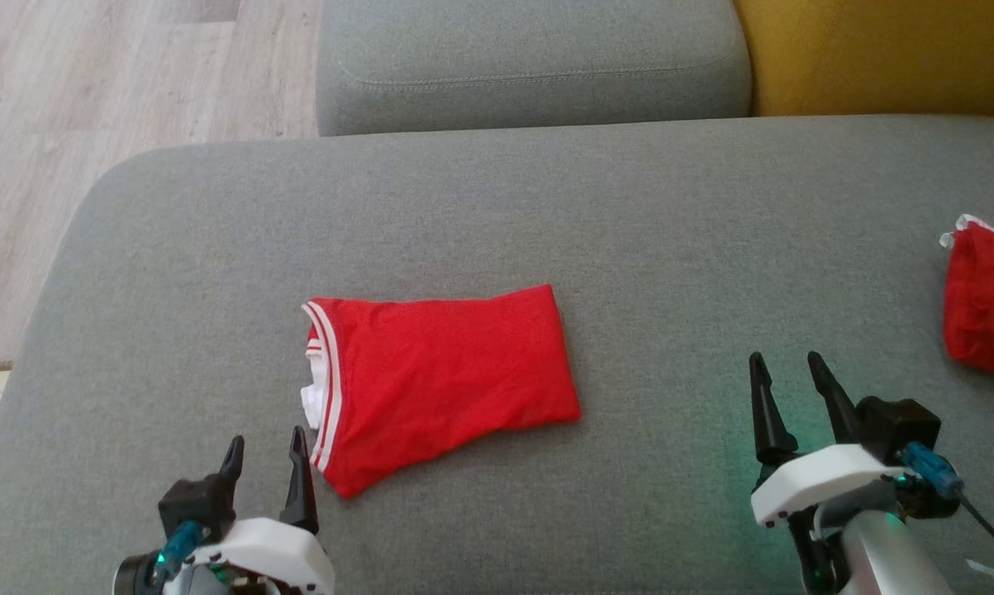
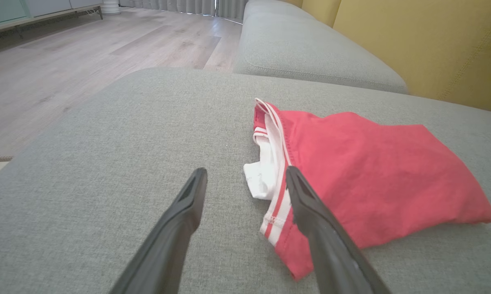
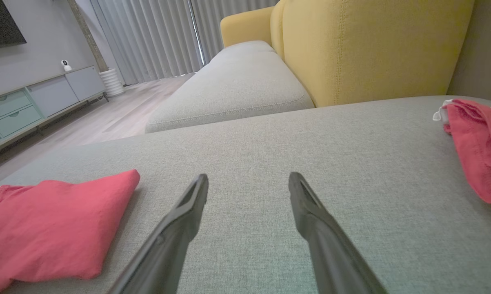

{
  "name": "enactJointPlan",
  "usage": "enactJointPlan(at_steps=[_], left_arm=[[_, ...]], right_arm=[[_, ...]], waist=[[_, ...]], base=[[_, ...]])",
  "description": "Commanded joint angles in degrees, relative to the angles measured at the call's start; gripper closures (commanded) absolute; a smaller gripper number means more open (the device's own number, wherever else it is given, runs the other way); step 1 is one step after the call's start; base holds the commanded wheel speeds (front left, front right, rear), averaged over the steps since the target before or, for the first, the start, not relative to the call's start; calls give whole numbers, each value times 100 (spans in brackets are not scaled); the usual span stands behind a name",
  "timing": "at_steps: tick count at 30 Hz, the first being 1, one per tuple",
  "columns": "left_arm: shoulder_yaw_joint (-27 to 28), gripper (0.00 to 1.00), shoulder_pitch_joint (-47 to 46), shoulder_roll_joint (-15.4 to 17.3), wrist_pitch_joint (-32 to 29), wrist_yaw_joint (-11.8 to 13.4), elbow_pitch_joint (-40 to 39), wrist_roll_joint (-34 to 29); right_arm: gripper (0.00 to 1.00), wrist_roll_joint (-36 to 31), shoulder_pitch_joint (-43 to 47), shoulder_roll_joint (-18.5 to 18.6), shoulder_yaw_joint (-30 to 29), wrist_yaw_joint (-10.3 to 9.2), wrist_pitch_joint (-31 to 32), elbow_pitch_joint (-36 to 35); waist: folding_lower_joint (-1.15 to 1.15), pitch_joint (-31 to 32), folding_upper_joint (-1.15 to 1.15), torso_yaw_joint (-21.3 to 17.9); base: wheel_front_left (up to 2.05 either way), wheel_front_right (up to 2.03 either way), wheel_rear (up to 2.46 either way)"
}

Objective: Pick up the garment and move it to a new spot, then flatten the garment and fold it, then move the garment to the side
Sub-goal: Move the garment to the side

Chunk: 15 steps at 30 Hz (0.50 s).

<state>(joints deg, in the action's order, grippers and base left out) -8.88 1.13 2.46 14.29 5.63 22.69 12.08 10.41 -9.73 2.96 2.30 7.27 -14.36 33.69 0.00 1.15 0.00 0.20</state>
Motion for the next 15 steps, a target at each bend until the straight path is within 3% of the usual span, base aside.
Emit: enactJointPlan(at_steps=[1, 15], left_arm=[[185, 0, -98, 42, 71, 45, -199, -56], [127, 0, -155, 42, 71, 21, -274, -62]], right_arm=[[0, -60, -53, -8, 155, 22, -63, -202], [0, -137, -46, -8, 229, 22, -63, -250]], waist=[[0, -3, 0, 5], [0, -149, 0, 177]], base=[[0, 0, 0], [0, 0, 0]])
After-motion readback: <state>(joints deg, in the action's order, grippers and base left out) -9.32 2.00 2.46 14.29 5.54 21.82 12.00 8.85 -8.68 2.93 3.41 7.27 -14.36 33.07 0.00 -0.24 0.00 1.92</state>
